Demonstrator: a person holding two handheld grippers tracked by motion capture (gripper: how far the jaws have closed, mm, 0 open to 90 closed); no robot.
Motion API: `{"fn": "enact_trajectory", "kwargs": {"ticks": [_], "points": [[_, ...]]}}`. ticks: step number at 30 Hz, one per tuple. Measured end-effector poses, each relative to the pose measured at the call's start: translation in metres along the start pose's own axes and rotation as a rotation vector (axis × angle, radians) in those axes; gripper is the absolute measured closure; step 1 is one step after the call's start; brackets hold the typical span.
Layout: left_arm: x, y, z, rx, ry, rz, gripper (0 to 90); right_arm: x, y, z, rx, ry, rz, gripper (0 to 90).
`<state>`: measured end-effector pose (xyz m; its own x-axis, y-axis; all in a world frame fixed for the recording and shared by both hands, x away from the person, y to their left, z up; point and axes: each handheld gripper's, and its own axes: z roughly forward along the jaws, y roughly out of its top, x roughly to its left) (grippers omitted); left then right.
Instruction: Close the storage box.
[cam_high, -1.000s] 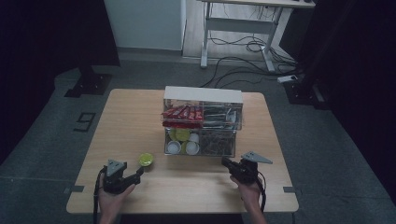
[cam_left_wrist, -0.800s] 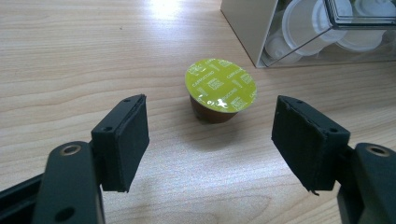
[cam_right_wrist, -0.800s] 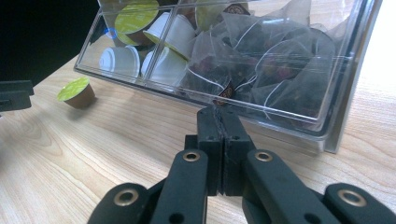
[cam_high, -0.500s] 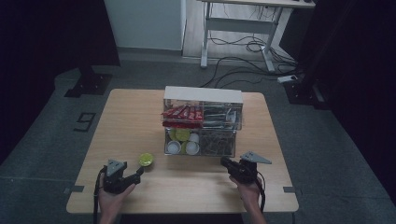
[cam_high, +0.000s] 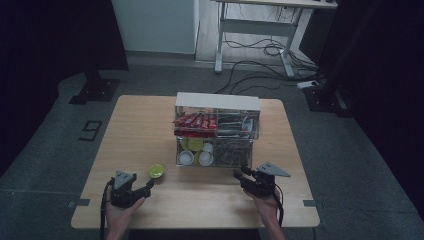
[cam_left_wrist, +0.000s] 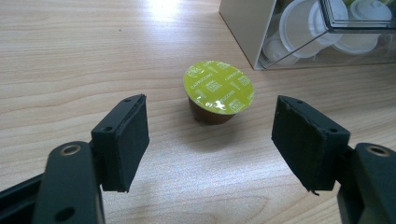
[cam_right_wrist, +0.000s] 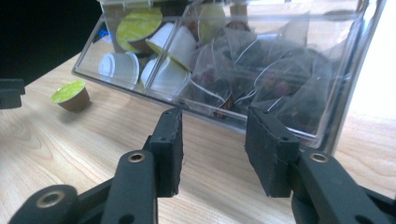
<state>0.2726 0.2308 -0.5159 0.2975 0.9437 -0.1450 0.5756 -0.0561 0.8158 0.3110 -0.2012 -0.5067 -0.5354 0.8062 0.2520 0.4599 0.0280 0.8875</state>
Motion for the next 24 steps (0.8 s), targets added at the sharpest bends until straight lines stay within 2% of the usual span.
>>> {"fn": "enact_trajectory", "kwargs": {"ticks": [6,9,14,20,24], "points": [[0.0,0.001,-0.001,-0.001,-0.005,0.001,27.6,-0.005,0.001,-0.011,-0.031,0.002,0.011,53.4],[-0.001,0.002,-0.002,-0.003,-0.033,-0.008,27.5,-0.007,0.002,-0.014,-0.038,-0.003,0.015,52.7],[-0.005,0.002,-0.002,0.001,-0.045,0.006,27.6,-0.008,0.0,-0.025,-0.05,-0.015,0.004,50.8],[-0.009,0.002,0.001,0.012,-0.057,0.016,27.6,-0.013,-0.011,-0.037,-0.04,-0.041,-0.013,48.8],[-0.009,0.002,0.002,0.02,-0.064,0.02,27.6,-0.019,-0.021,-0.044,-0.025,-0.057,0.0,47.7]]}}
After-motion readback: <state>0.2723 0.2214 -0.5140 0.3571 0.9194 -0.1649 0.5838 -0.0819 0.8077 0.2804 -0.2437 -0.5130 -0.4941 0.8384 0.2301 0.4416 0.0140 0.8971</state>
